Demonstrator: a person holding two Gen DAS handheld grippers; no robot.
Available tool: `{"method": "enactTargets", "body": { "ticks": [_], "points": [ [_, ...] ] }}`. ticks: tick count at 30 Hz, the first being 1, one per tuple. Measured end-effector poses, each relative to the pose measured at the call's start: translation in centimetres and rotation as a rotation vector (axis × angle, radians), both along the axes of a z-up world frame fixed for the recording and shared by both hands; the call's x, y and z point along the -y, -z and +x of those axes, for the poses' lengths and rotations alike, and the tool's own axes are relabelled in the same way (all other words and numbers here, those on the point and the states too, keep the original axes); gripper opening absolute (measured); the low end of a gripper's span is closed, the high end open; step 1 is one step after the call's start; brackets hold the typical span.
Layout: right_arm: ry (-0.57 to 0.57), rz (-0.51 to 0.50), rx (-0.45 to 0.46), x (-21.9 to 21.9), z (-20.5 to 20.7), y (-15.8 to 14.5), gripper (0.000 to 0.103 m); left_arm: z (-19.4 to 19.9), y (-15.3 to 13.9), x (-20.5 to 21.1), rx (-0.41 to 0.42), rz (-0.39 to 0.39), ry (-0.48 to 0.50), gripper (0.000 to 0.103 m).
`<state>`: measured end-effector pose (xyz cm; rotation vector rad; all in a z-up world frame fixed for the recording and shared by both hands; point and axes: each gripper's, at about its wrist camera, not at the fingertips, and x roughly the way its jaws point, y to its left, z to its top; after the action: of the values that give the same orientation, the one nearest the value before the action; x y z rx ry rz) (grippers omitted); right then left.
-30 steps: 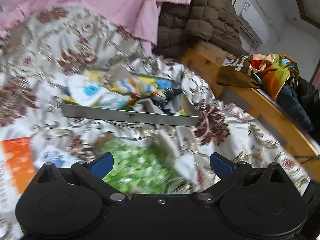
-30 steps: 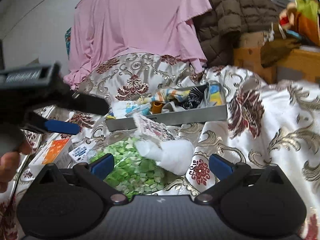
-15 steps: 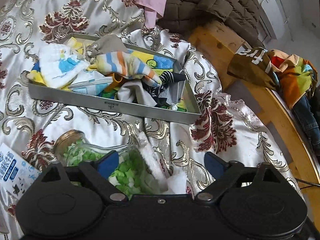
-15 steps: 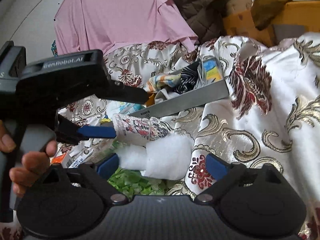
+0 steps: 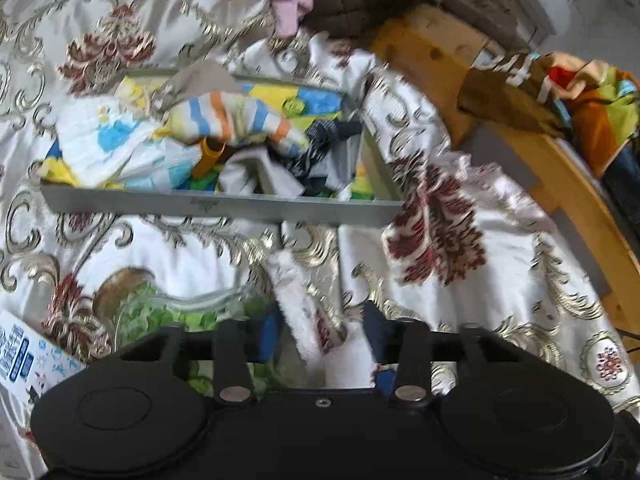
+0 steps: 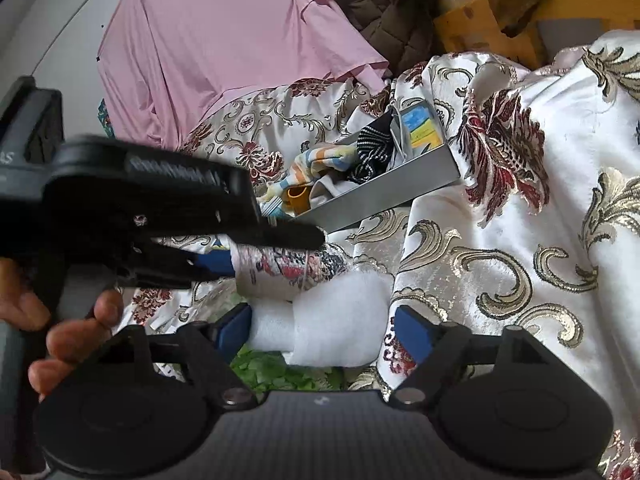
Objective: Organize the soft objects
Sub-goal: 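Grasp the white fluffy tissue with the right gripper while the left gripper grasps the white strip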
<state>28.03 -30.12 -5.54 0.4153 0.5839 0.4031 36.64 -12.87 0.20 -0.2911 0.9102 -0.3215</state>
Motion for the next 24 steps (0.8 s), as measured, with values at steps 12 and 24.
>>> {"method": "enactTargets", "body": {
  "ticks": [12,24],
  "points": [
    [-0.03,0.141,-0.08,1.2,0.6,0.7,0.064,-0.4,0.6,-0.6,-0.001,0.011,-0.033,0.014],
    [-0.075,0.21,-0.086,1.2,0.6,0.5,0.029,-2.7,-1.5,-2.9,0.062,-0.026,-0.06,0.014]
  ]
}}
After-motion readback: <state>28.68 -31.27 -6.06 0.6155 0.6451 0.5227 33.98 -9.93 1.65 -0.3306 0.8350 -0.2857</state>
